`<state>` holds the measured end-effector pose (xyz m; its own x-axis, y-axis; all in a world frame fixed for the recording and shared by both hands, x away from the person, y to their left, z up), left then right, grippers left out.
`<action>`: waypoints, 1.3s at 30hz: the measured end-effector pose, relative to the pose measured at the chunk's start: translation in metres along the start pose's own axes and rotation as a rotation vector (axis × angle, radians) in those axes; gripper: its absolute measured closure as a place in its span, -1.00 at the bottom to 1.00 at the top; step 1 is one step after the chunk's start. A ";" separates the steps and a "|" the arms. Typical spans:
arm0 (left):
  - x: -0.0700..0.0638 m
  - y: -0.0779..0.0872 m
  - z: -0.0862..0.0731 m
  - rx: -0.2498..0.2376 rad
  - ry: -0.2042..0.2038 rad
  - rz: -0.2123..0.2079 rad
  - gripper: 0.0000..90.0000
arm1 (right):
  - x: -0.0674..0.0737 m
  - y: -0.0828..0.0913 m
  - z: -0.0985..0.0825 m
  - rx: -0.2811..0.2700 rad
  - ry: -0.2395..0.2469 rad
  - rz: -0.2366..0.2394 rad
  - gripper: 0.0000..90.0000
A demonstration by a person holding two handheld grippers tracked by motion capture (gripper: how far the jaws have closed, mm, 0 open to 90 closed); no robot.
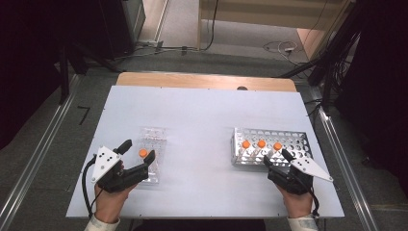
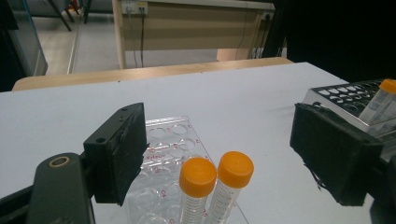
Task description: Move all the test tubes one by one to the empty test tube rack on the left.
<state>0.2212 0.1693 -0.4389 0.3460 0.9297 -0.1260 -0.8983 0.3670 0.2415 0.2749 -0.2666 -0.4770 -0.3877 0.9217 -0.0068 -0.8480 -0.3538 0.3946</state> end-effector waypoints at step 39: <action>-0.004 0.000 0.001 -0.005 -0.007 -0.010 -0.59 | -0.006 -0.002 0.018 -0.086 -0.003 -0.026 0.58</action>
<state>0.2199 0.1658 -0.4377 0.3566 0.9263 -0.1221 -0.8961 0.3760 0.2356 0.2852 -0.2682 -0.4614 -0.3639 0.9313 -0.0134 -0.8859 -0.3416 0.3139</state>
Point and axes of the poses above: each handheld gripper's, and its own axes: y roughly backward along the jaws, z roughly out of its top, x roughly to its left, the point moved 4 cm from there along -y, roughly forward along the jaws, and after that the axes turned 1 degree about y, right-handed, at the moved point
